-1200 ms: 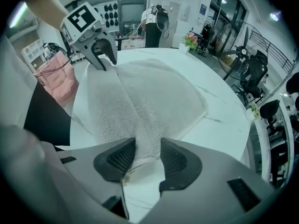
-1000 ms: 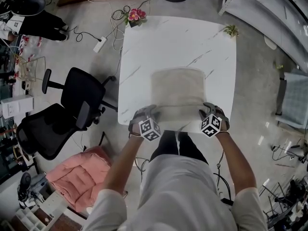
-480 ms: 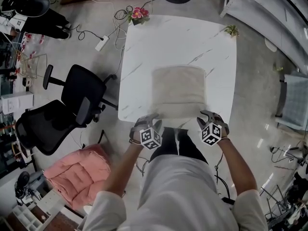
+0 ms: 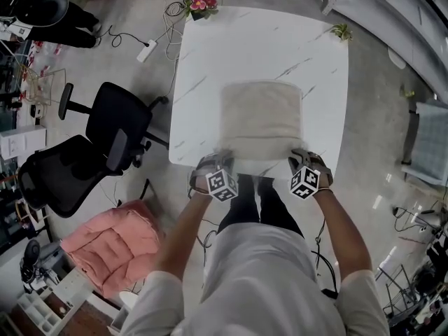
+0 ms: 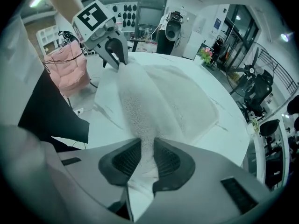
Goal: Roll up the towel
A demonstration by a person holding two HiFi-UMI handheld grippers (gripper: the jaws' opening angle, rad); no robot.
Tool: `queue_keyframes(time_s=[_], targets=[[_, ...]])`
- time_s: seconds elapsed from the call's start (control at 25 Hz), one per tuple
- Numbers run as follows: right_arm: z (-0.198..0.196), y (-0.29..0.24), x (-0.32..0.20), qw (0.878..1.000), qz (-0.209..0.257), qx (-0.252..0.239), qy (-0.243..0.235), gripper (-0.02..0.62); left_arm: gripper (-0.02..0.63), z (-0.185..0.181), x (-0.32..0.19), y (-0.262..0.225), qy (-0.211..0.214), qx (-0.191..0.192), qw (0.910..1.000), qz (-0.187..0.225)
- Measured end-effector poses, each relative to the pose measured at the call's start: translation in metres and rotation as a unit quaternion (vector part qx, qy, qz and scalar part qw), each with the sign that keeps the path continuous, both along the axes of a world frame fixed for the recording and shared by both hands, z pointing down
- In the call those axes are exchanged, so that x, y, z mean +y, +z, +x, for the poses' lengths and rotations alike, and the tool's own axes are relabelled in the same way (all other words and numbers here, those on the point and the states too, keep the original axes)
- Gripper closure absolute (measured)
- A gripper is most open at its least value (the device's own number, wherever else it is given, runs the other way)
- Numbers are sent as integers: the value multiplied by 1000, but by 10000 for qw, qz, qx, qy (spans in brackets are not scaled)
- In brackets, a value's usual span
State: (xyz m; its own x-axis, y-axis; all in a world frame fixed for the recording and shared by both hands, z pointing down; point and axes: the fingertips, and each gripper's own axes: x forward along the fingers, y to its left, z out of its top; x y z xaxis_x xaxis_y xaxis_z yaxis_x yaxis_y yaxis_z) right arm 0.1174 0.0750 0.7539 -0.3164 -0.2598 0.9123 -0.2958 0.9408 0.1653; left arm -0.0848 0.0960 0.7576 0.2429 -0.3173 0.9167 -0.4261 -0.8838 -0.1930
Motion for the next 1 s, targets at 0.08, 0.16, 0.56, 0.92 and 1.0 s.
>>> queue_keyframes(time_s=[0.08,0.16,0.56,0.92,1.0], targets=[[0,-2,5,10000,-19,-42,21,516,540,-2,8,0,18,62,9999,-98],[-1,-4,14,9999,-77,-86,-14,523,543,-5,18,-3,65,115,9998,-164],[-4,-16,77,9960,-810,-224,-302,529,545,-10,83,-15,460,367,9941,-906],[-5,-29,58,9921,-1228,-186,-168,523,541,-9,76,-35,685,646,9827,-1596],[-6,-31,43,9918,-1257,-202,-112,520,541,-11,64,-36,710,668,9811,-1669]])
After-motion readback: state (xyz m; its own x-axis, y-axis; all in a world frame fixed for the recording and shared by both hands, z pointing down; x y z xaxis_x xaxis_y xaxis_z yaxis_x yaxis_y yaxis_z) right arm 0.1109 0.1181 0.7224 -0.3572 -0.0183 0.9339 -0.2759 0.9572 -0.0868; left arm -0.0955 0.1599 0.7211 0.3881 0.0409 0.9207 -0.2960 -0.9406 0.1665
